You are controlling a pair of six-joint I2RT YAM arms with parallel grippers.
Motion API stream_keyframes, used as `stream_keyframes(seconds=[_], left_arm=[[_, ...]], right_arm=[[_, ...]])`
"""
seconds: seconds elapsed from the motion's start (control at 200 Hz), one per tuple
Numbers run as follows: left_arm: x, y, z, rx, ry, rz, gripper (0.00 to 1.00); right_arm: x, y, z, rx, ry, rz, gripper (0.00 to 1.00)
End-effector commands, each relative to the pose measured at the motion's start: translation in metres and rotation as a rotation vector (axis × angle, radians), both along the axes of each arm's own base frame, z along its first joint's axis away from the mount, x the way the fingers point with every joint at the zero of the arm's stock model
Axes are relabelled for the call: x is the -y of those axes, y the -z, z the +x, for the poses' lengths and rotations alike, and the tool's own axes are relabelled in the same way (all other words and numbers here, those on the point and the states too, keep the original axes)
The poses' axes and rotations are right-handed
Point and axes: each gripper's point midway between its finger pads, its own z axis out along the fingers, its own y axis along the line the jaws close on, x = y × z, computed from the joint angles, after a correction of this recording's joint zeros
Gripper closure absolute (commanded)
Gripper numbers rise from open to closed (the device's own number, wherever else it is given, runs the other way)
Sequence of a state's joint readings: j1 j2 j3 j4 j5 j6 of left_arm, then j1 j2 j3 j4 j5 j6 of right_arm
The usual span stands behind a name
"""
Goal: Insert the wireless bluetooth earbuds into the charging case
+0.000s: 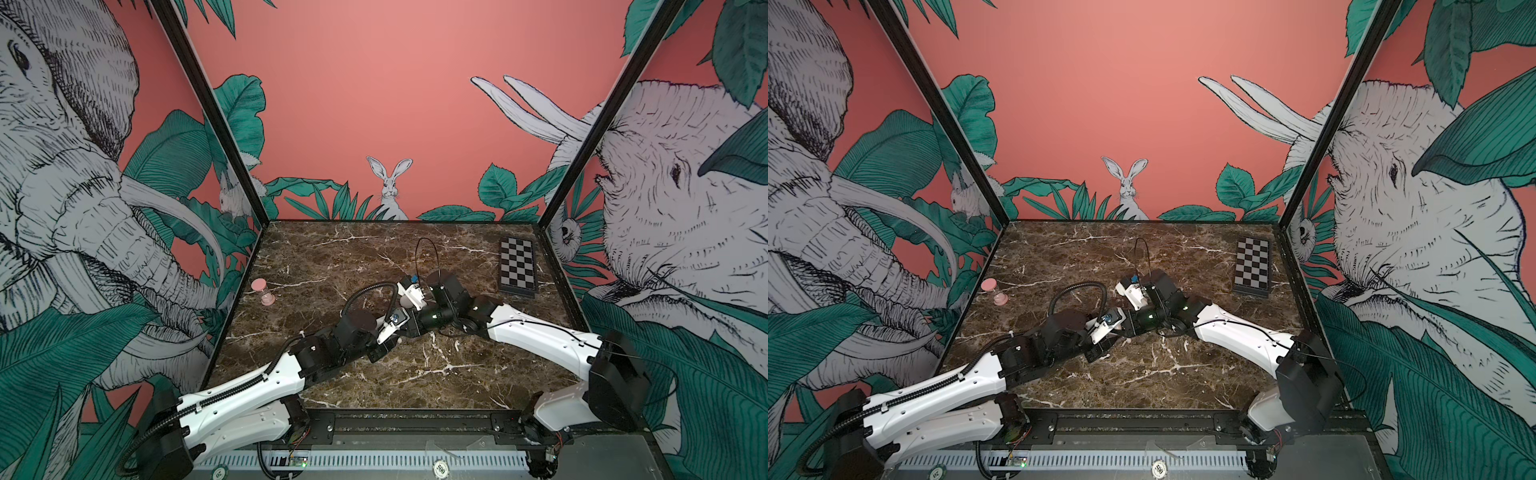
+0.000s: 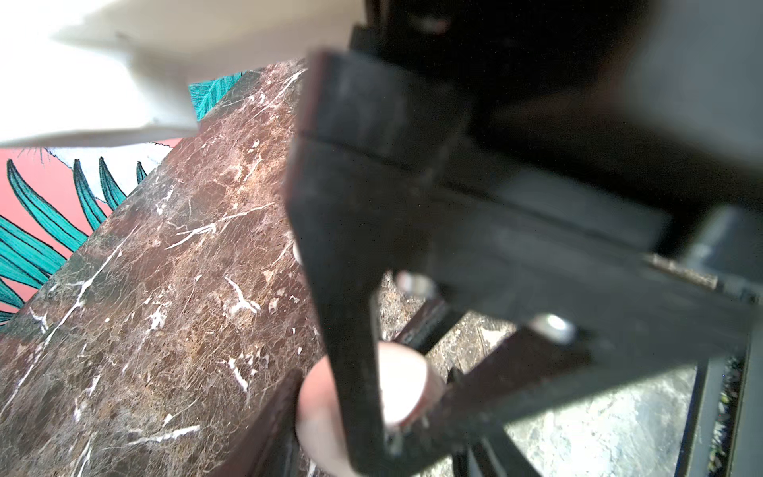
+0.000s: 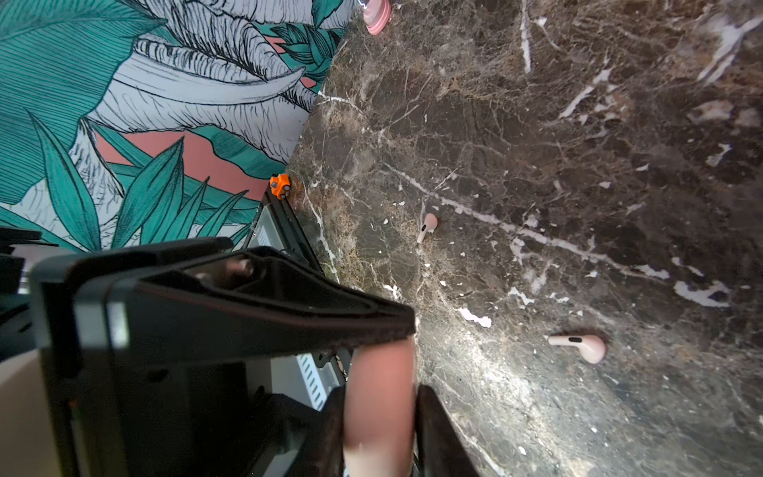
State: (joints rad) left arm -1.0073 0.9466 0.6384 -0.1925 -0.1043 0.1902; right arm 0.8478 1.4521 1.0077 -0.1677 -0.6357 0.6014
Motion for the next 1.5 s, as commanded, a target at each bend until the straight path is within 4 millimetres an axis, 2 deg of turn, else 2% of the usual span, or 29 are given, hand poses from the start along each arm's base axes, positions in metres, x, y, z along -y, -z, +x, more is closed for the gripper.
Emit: stream_keyframes(seconds=[0.0,0.1,0.225,0.285,0.405,0.59,0.66,0.785,0.95,1.03,1.125,1.23,1.496], left_arm=[[0.003,-0.017,0.001,0.017,-0.005,-0.042,1.0],[0.002,-0.019,0.006,0.034,-0.027,-0.042,1.0],[0.003,-0.021,0.008,0.04,-0.034,-0.041,1.0],[0.004,-0.023,0.007,0.038,-0.029,-0.046,0.93],[0.005,-0.026,0.007,0.039,-0.022,-0.056,0.68],[0.008,-0.033,0.001,0.024,0.01,-0.063,0.16],[0.008,-0.039,-0.003,0.001,0.02,-0.069,0.01],[0.005,-0.055,-0.019,-0.048,0.066,-0.092,0.01],[-0.012,-0.08,-0.046,-0.16,0.109,-0.14,0.01],[-0.016,-0.092,-0.055,-0.26,0.137,-0.227,0.01],[-0.018,-0.102,-0.053,-0.39,0.154,-0.334,0.01],[-0.008,-0.107,-0.058,-0.499,0.226,-0.401,0.02],[0.02,-0.102,-0.064,-0.7,0.365,-0.454,0.18]], right_arm=[[-0.008,-0.011,-0.005,0.013,-0.035,0.06,0.76],[-0.009,-0.008,-0.006,-0.006,-0.039,0.063,0.76],[-0.01,-0.008,-0.007,-0.016,-0.042,0.075,0.82],[-0.011,-0.01,-0.007,-0.01,-0.04,0.084,0.87],[-0.01,-0.013,-0.006,0.0,-0.038,0.089,1.0],[-0.005,-0.014,-0.001,0.036,-0.009,0.062,1.0],[0.002,-0.017,0.003,0.06,0.008,0.047,1.0],[0.018,-0.027,0.015,0.09,0.043,0.047,1.0],[0.047,-0.045,0.024,0.147,0.068,0.046,1.0],[0.053,-0.056,0.019,0.189,0.04,0.058,1.0],[0.057,-0.069,0.008,0.231,-0.011,0.078,1.0],[0.059,-0.08,-0.004,0.258,-0.058,0.116,1.0],[0.057,-0.101,-0.032,0.298,-0.169,0.226,1.0]])
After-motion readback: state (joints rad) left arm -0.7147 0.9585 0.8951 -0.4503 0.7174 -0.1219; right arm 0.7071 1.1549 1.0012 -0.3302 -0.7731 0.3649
